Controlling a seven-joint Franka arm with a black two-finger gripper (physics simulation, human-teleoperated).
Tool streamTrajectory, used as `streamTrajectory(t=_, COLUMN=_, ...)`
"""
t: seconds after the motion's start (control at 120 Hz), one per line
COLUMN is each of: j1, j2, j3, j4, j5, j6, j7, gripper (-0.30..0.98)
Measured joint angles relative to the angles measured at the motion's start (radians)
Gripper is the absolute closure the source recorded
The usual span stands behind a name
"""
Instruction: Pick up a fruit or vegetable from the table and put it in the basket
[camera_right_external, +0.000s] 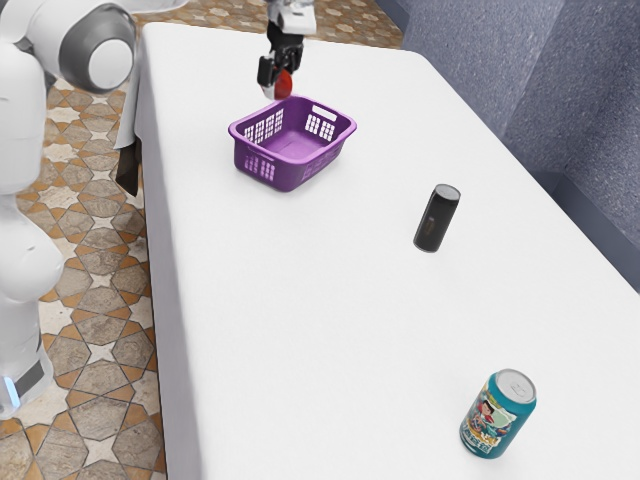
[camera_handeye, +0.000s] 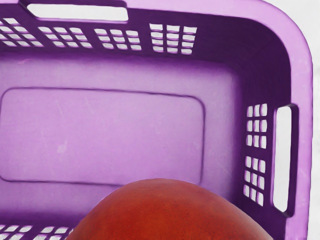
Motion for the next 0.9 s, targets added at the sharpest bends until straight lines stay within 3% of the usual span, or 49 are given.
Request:
streamTrajectory(t=0.25, j1=-0.002, j2=-0.041, j3=0.071, j4=-0.076, j5=0.0, j6=0.003, j7=0.016, gripper=0.35)
streamTrajectory(t=0.817, j1=-0.129, j2=-0.052, j3=0.074, j4=-0.134, j5=-0.003, j6=0.019, j7=0.034, gripper=0.35)
streamTrajectory(t=0.9, j1=-0.131, j2=-0.04, j3=0.074, j4=-0.133, j5=0.0, j6=0.017, j7=0.035, gripper=0.19)
